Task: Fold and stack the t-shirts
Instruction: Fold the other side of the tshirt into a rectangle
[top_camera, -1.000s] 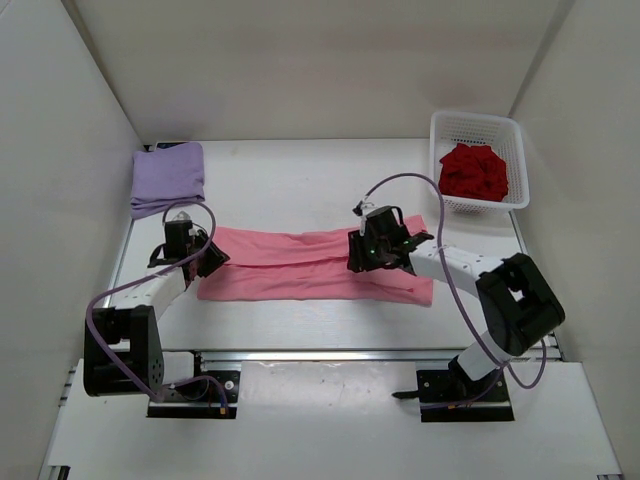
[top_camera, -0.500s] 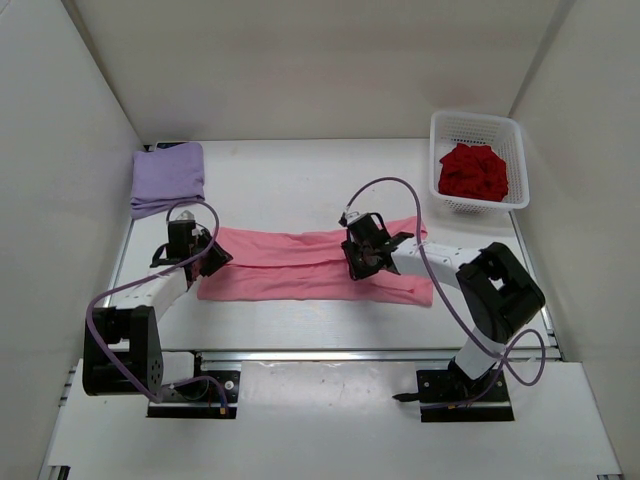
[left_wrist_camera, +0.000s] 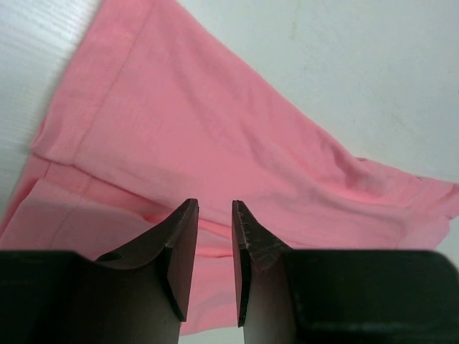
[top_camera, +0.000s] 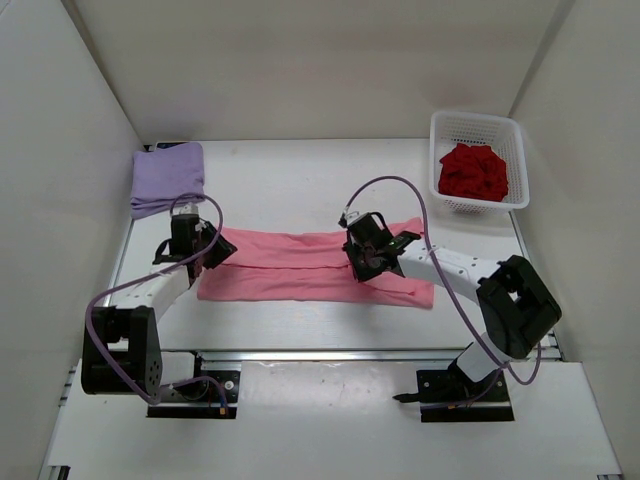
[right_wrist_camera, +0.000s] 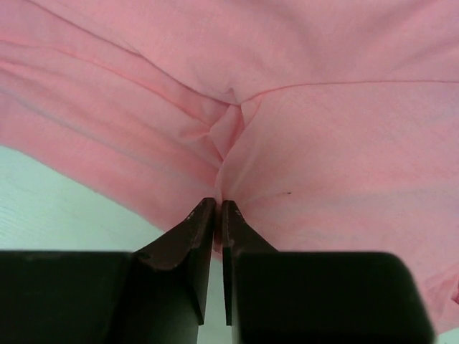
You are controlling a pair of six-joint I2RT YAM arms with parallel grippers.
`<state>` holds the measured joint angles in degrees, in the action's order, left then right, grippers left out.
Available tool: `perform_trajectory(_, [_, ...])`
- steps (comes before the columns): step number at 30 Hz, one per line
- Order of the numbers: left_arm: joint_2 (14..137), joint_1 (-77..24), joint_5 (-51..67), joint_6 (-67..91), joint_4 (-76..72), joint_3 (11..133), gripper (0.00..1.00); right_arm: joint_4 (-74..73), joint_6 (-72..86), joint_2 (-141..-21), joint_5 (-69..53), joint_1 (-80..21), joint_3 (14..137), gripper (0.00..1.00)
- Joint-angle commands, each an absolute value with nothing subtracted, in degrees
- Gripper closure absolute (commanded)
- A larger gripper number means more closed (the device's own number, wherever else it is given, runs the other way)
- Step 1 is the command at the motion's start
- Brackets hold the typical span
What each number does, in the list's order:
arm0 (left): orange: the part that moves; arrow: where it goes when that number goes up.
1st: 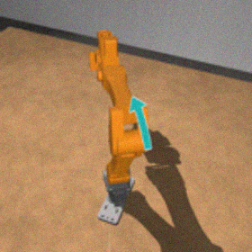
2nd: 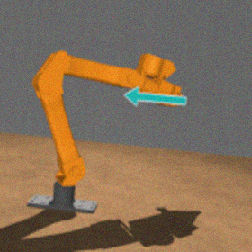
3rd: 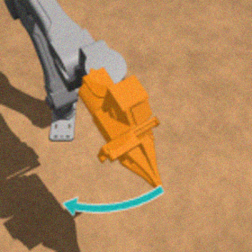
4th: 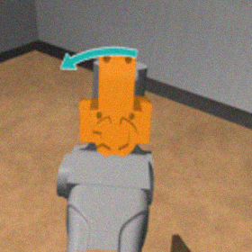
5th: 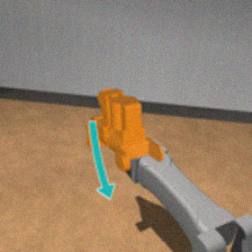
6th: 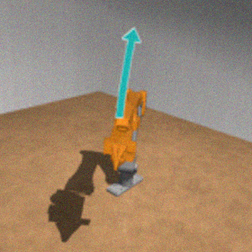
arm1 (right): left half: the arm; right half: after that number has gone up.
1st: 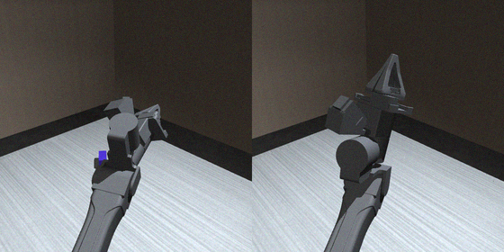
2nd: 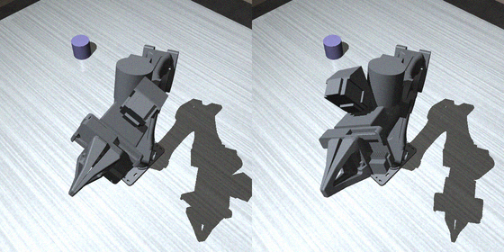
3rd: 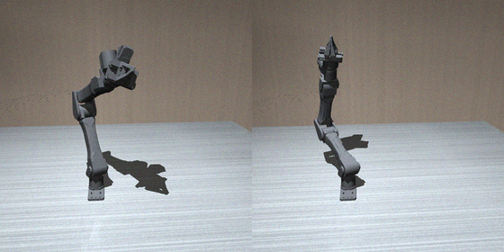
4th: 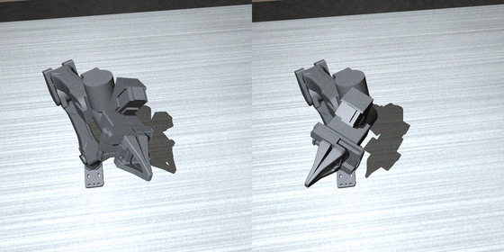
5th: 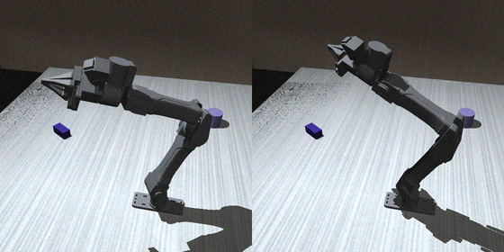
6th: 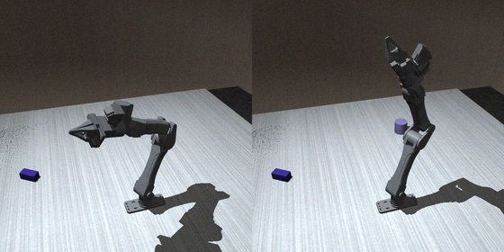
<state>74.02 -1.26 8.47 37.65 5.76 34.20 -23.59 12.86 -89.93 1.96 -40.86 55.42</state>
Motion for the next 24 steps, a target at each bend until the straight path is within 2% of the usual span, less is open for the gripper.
perform_trajectory(1, [73.39, -1.58, 8.35, 38.58, 4.22, 37.09, 0.63, -26.18, 12.57, -89.73, -2.17, -41.49, 56.08, 0.91])
perform_trajectory(3, [73.65, -2.28, 8.87, 39.11, 3.78, 37.79, 0.63, -25.93, 13.09, -90.88, -4.30, -41.57, 56.16, 0.78])
perform_trajectory(6, [75.05, -4.03, 6.43, 38.93, 3.25, 39.63, 0.63, -26.01, 12.92, -88.78, -9.65, -39.56, 56.25, 0.66])
perform_trajectory(10, [78.83, -4.31, 5.97, 40.50, 1.33, 41.92, 0.63, -23.56, 13.35, -83.34, -11.86, -33.51, 56.17, 0.62])
perform_trajectory(11, [81.10, -3.87, 7.46, 42.43, 0.62, 41.92, 0.64, -21.03, 14.93, -82.62, -12.56, -30.35, 56.16, 0.65])
perform_trajectory(13, [85.76, -2.47, 12.54, 46.39, -5.08, 41.23, 0.66, -11.74, 18.43, -82.70, -13.09, -25.42, 53.37, 0.84])
perform_trajectory(16, [90.95, -2.11, 15.03, 49.04, -7.21, 41.65, 0.68, -3.99, 22.58, -86.03, -10.91, -19.35, 51.69, 0.99])
perform_trajectory(19, [94.03, -1.33, 12.13, 47.55, -6.51, 42.88, 0.68, -2.11, 23.29, -91.40, -6.69, -16.27, 51.77, 1.00])
perform_trajectory(24, [96.06, 4.47, 15.37, 51.58, -9.31, 39.74, 0.69, -0.27, 25.48, -95.53, -3.87, -11.61, 49.05, 1.00])
